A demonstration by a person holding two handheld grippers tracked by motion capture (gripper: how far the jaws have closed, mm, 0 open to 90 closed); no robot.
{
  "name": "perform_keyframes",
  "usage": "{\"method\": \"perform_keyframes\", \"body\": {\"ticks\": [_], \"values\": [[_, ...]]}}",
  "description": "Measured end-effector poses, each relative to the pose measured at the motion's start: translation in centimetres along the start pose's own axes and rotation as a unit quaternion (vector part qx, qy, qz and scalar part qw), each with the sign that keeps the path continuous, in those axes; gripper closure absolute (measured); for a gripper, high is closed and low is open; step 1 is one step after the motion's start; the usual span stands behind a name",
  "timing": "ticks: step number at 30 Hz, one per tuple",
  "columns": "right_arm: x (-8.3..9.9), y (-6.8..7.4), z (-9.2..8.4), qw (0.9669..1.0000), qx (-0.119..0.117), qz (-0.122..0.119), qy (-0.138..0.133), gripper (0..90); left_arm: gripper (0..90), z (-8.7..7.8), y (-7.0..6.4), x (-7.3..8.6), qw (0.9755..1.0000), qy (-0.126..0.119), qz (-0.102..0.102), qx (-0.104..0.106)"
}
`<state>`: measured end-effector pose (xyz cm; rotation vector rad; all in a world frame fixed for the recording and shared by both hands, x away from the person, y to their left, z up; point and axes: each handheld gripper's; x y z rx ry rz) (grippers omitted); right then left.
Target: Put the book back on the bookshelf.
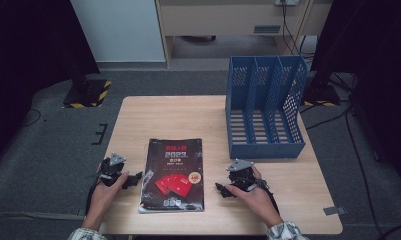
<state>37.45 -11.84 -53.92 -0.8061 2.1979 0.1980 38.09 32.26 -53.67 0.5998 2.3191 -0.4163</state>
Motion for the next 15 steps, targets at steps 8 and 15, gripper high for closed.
{"method": "perform_keyframes", "body": {"ticks": [8, 15], "values": [[0.0, 0.0, 0.0, 1.0000, -0.002, -0.002, -0.001, 5.7, 4.2, -0.3, 0.0, 0.0, 1.0000, -0.003, -0.002, 0.003], [-0.7, 0.8, -0.5, 0.9994, -0.001, -0.030, -0.015, 14.7, 6.3, -1.5, 0.0, 0.4, 0.9988, -0.034, -0.034, 0.011]]}}
Point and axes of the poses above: each handheld gripper's, and its own axes: z roughly forward along the jaws, x roughly out of its underside, y roughly to its left, and after that the axes turned 10 degrees about x, right-handed
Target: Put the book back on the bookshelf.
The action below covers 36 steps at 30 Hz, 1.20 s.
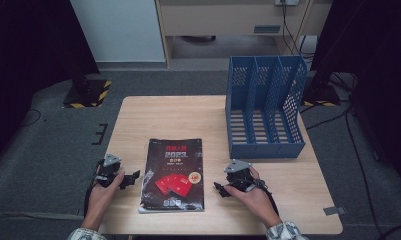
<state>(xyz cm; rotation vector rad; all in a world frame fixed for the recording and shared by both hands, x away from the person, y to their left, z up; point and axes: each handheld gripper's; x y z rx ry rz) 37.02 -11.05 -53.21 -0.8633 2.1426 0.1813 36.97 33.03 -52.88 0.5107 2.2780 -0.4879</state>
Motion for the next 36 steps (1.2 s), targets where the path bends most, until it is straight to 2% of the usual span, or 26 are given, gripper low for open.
{"method": "perform_keyframes", "body": {"ticks": [3, 4, 7, 10, 12, 15, 18, 20, 23, 26, 31, 34, 36], "values": [[-0.3, 0.3, -0.2, 1.0000, -0.004, -0.002, -0.006, 17.9, 8.8, -0.5, -0.5, 0.1, 0.9999, -0.004, -0.014, 0.007], [-0.5, 0.4, -0.3, 0.9999, -0.010, 0.002, -0.010, 19.5, 9.6, -0.7, -1.1, 0.0, 0.9998, -0.006, -0.019, 0.008], [-0.7, 0.5, -0.5, 0.9997, -0.020, 0.005, -0.015, 21.6, 11.1, -0.8, -1.7, -0.1, 0.9997, -0.008, -0.017, 0.013], [-1.0, 0.9, -0.6, 0.9991, -0.037, 0.002, -0.019, 23.3, 13.8, -1.0, -2.7, 0.0, 0.9999, 0.000, -0.007, 0.014], [-1.3, 1.2, -0.6, 0.9988, -0.045, -0.001, -0.022, 25.7, 15.4, -1.3, -3.3, 0.0, 0.9999, 0.004, -0.007, 0.012], [-1.6, 1.7, -0.8, 0.9981, -0.054, -0.006, -0.029, 30.1, 23.5, -1.6, -4.0, 0.1, 0.9999, 0.001, -0.012, 0.011], [-1.8, 2.2, -0.7, 0.9975, -0.063, -0.007, -0.032, 35.8, 26.5, -1.4, -4.6, 0.1, 0.9996, 0.009, -0.013, 0.022], [-2.1, 2.7, -0.6, 0.9967, -0.073, -0.006, -0.034, 37.6, 32.6, -1.0, -5.2, 0.0, 0.9995, 0.018, -0.005, 0.027], [-2.2, 3.2, -0.4, 0.9966, -0.076, -0.008, -0.030, 35.5, 35.3, -0.5, -5.7, -0.1, 0.9991, 0.033, 0.004, 0.028], [-2.5, 4.3, 0.0, 0.9954, -0.090, -0.020, -0.024, 30.1, 37.7, 0.0, -6.0, 0.1, 0.9983, 0.050, 0.010, 0.028], [-2.4, 5.2, 0.3, 0.9945, -0.100, -0.027, -0.014, 24.9, 38.3, 0.3, -6.0, 0.1, 0.9983, 0.051, -0.005, 0.030], [-2.4, 5.7, 0.6, 0.9941, -0.104, -0.032, -0.009, 22.4, 39.2, 0.6, -6.2, 0.0, 0.9980, 0.051, -0.001, 0.038], [-2.4, 5.7, 0.9, 0.9947, -0.100, -0.025, -0.005, 23.1, 39.8, 0.7, -6.4, 0.0, 0.9980, 0.051, 0.002, 0.038]]}}
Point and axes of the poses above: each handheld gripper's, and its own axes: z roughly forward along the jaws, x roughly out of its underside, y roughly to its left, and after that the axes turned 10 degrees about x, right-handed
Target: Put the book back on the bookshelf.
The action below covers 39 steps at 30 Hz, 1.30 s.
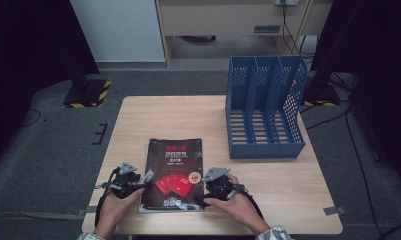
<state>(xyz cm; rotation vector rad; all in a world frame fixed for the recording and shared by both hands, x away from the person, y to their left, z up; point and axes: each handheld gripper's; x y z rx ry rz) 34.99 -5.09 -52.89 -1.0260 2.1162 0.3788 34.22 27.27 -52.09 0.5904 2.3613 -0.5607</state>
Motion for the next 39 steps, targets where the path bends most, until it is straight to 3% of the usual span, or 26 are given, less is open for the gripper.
{"method": "perform_keyframes", "body": {"ticks": [6, 9, 15, 18, 26, 30, 34, 39], "values": [[-0.1, 0.4, 0.8, 0.9998, -0.005, 0.017, -0.002, 23.8, 45.6, 0.3, -0.3, -0.2, 1.0000, -0.002, 0.002, 0.009], [-0.1, 0.7, 0.9, 0.9998, 0.005, 0.016, -0.004, 23.4, 54.4, 0.1, 0.1, -0.2, 0.9998, -0.008, -0.013, 0.012], [0.0, 0.8, 1.0, 0.9998, 0.007, 0.011, -0.011, 23.4, 61.0, -0.5, 0.6, -0.3, 0.9986, -0.028, -0.035, 0.027], [0.1, 0.8, 1.0, 0.9998, 0.008, 0.010, -0.014, 23.4, 62.2, -1.1, 0.7, -0.3, 0.9976, -0.043, -0.037, 0.040], [0.2, 0.8, 0.9, 0.9998, 0.007, 0.009, -0.014, 23.4, 63.9, -1.7, 0.4, -0.3, 0.9968, -0.046, -0.031, 0.057], [0.2, 0.8, 0.9, 0.9998, 0.007, 0.009, -0.014, 23.4, 65.3, -2.3, 0.1, -0.1, 0.9949, -0.050, -0.033, 0.081], [0.2, 0.8, 0.9, 0.9998, 0.007, 0.009, -0.014, 23.4, 66.0, -2.3, -0.2, -0.1, 0.9945, -0.050, -0.032, 0.086], [0.2, 0.8, 0.9, 0.9998, 0.007, 0.010, -0.014, 23.5, 64.8, -1.6, -0.2, -0.5, 0.9957, -0.043, -0.027, 0.077]]}}
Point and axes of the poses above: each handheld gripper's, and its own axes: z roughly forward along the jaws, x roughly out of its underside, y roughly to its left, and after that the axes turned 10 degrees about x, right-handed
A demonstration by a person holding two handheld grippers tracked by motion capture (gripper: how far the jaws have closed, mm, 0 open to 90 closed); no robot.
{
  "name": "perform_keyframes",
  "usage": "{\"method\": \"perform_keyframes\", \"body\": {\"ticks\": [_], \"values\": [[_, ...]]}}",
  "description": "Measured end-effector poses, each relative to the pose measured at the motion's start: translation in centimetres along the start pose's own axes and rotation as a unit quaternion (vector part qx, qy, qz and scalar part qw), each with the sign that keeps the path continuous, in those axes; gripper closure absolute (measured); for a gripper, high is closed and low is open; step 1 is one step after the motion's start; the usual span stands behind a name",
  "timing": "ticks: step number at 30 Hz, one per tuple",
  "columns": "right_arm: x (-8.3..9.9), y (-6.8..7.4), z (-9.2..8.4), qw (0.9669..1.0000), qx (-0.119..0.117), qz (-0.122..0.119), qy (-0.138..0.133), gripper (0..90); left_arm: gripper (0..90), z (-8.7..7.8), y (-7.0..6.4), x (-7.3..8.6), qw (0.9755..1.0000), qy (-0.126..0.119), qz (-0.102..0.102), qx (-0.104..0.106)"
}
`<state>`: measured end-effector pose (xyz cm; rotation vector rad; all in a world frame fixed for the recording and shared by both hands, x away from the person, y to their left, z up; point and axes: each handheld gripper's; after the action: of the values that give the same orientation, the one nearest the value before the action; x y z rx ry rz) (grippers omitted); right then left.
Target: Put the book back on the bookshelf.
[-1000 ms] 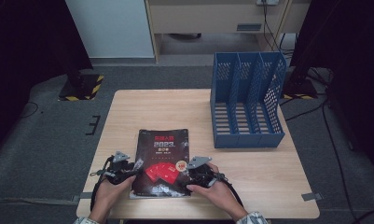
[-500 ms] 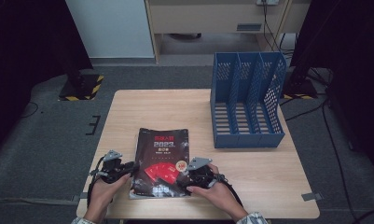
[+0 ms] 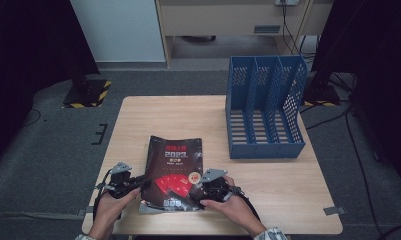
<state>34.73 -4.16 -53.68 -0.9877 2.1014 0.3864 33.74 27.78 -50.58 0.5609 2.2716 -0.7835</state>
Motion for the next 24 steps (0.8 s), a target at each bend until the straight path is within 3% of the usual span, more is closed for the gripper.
{"method": "perform_keyframes", "body": {"ticks": [5, 14, 16, 24], "values": [[0.0, 0.0, 0.0, 1.0000, -0.001, 0.000, 0.000, 23.5, 58.1, 2.0, 0.3, -1.0, 0.9997, 0.002, 0.020, -0.014], [0.0, 0.0, 0.0, 1.0000, -0.002, -0.002, 0.000, 23.4, 58.0, 3.8, 0.9, -1.5, 1.0000, 0.002, 0.006, -0.003], [0.0, 0.0, 0.0, 1.0000, -0.001, -0.002, -0.001, 23.4, 59.6, 4.0, 0.8, -1.4, 0.9998, 0.012, 0.013, -0.004], [0.0, -0.1, 0.0, 1.0000, -0.003, 0.000, -0.001, 23.0, 73.6, 3.7, 0.8, -1.3, 0.9999, 0.007, 0.005, -0.005]]}}
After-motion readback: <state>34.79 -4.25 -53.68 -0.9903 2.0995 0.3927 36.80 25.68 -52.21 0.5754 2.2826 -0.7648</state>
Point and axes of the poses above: each handheld gripper's, and its own axes: z roughly forward along the jaws, x roughly out of its underside, y roughly to its left, and after that the axes turned 10 degrees about x, right-handed
